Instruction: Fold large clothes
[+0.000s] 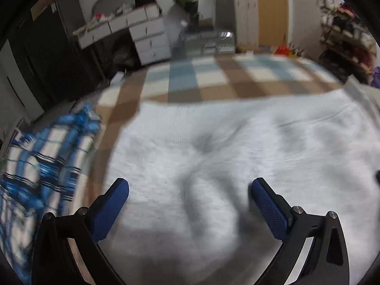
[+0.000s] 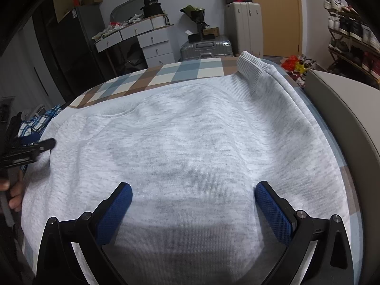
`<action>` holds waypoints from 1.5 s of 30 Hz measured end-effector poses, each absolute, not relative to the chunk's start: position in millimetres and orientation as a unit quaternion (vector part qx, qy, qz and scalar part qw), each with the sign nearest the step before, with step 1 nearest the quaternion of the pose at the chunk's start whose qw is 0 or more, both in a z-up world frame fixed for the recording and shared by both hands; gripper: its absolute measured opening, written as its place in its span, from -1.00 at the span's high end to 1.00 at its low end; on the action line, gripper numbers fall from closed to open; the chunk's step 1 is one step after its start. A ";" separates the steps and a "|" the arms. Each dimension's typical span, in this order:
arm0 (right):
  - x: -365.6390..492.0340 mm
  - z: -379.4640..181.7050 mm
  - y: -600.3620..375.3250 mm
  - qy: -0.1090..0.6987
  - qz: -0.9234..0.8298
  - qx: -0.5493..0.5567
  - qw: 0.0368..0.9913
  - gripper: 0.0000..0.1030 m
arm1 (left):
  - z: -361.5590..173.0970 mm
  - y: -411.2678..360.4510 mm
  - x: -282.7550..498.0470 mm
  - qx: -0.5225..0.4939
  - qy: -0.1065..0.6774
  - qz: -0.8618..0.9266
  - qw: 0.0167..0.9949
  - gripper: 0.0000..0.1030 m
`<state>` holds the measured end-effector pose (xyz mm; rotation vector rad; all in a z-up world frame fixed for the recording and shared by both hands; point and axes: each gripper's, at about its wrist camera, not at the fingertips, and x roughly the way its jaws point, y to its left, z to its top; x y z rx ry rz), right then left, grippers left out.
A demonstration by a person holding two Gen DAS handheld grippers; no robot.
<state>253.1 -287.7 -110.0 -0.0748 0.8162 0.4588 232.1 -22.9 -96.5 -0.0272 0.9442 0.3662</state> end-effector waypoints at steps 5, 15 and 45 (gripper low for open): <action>251.6 -109.3 -287.5 0.393 0.222 -0.035 0.892 -1.00 | -94.6 -10.3 229.2 -0.049 0.462 0.173 0.869 -0.98; 251.4 -109.2 -286.4 0.392 0.223 -0.033 0.892 -1.00 | -95.6 -13.8 173.2 0.031 0.453 0.206 0.867 -0.99; 215.4 -86.2 -263.2 0.399 0.209 -0.114 0.885 -1.00 | -81.3 -64.7 80.6 -0.059 0.429 0.164 0.886 -0.96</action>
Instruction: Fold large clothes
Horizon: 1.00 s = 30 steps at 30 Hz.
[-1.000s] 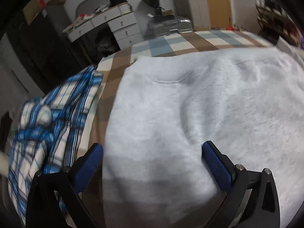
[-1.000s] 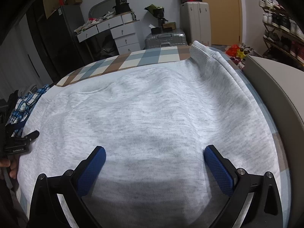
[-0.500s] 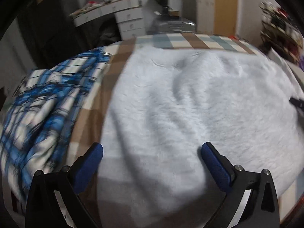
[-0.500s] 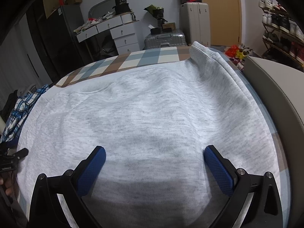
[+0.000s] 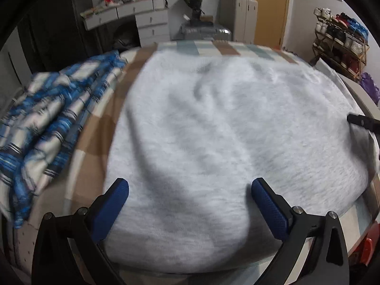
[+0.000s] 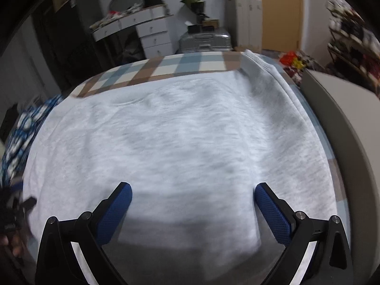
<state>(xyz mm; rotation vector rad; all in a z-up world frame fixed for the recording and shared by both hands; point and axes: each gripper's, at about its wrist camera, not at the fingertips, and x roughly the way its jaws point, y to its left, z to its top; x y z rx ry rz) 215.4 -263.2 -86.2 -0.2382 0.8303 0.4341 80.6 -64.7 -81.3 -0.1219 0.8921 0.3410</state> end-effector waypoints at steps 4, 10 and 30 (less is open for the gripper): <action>193.9 -92.1 -224.8 0.389 0.270 -0.163 0.866 -1.00 | -56.5 -102.3 90.5 -0.056 0.372 0.096 0.921 -0.96; 183.2 -108.6 -215.4 0.386 0.295 -0.231 0.843 -1.00 | -89.1 -137.2 121.4 0.014 0.439 0.052 0.897 -0.97; 161.1 -116.6 -265.2 0.400 0.323 -0.293 0.806 -1.00 | -84.7 -172.3 141.0 0.027 0.443 -0.047 0.895 -0.97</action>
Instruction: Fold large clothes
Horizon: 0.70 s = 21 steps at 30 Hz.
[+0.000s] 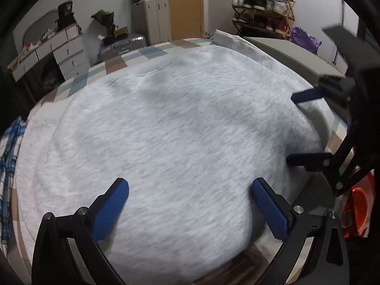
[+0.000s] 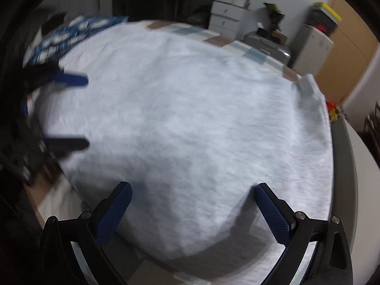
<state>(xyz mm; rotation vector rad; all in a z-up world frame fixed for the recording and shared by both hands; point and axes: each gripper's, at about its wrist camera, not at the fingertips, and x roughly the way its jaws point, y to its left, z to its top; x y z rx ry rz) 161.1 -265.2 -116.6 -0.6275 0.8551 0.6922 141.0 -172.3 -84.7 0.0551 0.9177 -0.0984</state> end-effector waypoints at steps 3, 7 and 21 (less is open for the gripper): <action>171.3 -115.1 -290.3 0.419 0.294 -0.274 0.814 -1.00 | -79.4 -152.0 129.2 0.033 0.443 -0.016 0.896 -0.97; 181.1 -113.4 -322.0 0.442 0.232 -0.259 0.827 -1.00 | -67.3 -99.2 106.1 0.024 0.425 0.096 0.900 -0.97; 190.1 -108.8 -282.6 0.401 0.242 -0.230 0.853 -1.00 | -85.0 -16.5 81.7 -0.049 0.430 0.223 0.874 -0.98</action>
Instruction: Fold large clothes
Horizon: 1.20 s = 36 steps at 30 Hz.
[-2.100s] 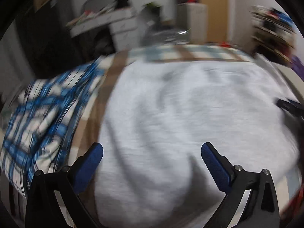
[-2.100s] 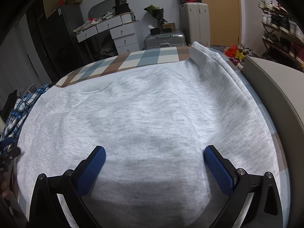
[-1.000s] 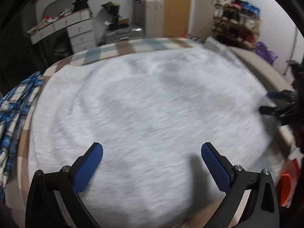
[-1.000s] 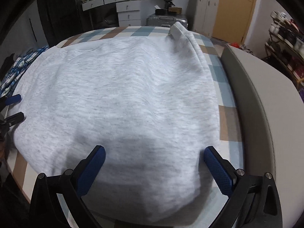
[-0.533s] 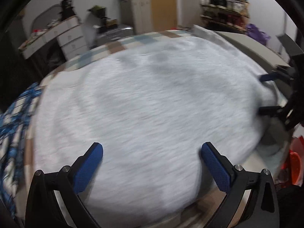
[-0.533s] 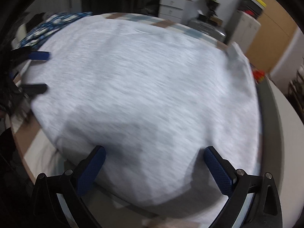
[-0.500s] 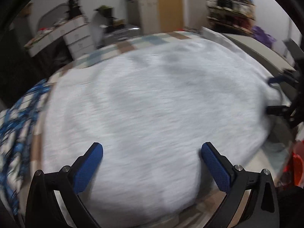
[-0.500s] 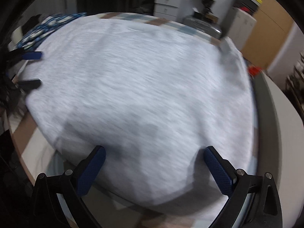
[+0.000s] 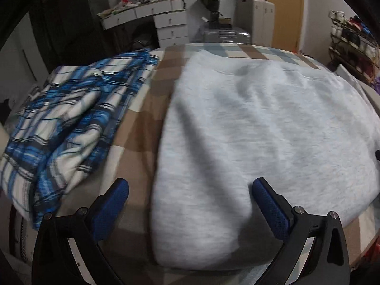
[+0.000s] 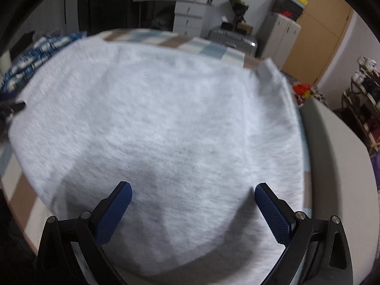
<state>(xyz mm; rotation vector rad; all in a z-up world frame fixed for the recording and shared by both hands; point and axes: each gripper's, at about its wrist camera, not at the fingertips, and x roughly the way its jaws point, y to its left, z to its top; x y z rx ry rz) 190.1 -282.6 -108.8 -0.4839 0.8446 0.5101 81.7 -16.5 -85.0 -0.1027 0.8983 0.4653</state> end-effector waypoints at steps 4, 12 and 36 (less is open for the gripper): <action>197.4 -110.5 -291.7 0.419 0.253 -0.193 0.850 -1.00 | -63.0 -27.8 85.0 -0.022 0.396 0.221 0.891 -0.98; 198.1 -110.7 -290.8 0.418 0.253 -0.189 0.852 -1.00 | -81.7 -28.9 144.3 0.056 0.412 0.240 0.877 -0.96; 194.9 -111.4 -297.9 0.413 0.262 -0.179 0.854 -1.00 | -55.5 -30.1 226.4 -0.067 0.418 0.096 0.901 0.62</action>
